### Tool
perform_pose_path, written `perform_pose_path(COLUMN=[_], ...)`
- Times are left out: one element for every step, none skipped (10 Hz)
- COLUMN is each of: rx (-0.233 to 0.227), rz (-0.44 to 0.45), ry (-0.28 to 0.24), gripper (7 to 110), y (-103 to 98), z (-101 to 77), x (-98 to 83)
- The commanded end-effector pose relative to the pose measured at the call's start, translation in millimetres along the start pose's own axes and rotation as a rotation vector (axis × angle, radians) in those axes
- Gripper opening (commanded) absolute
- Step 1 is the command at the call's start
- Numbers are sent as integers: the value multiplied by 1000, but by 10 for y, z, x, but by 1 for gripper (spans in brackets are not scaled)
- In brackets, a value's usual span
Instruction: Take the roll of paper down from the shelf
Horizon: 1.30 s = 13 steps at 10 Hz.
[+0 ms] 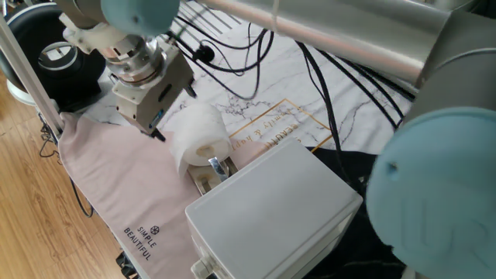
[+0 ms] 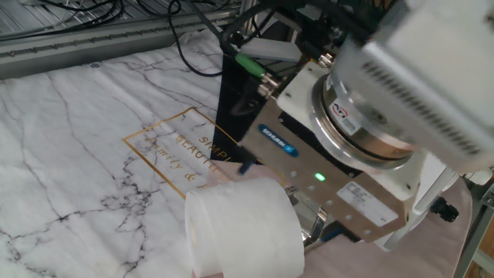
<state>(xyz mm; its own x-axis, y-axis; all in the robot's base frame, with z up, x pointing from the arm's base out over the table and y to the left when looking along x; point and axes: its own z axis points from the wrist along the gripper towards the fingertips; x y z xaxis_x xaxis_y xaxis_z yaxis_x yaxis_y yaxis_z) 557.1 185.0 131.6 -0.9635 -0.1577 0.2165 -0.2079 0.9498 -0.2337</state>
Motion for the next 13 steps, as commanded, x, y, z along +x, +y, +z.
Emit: perform_pose_path(rx=[-146,-254,-347,-413,-424,-424,-480,-493,-478,-458,-455,-428,-427], rz=[141,156,176,220,252,264,309,337,353,355,365,352,336], ry=[189,211,205,188,182,218,280,271,243,192,139,91,96], gripper=[7,7,7,7,7,7,7,7,7,7,7,7,7], y=[287,475,622,755,776,780,978,1054,1026,961,940,846,786], z=[-2,0,7,-35,-93,-106,-164,-123,-20,103,189,239,253], x=[483,548,541,477,466,554,624,546,445,315,167,77,109])
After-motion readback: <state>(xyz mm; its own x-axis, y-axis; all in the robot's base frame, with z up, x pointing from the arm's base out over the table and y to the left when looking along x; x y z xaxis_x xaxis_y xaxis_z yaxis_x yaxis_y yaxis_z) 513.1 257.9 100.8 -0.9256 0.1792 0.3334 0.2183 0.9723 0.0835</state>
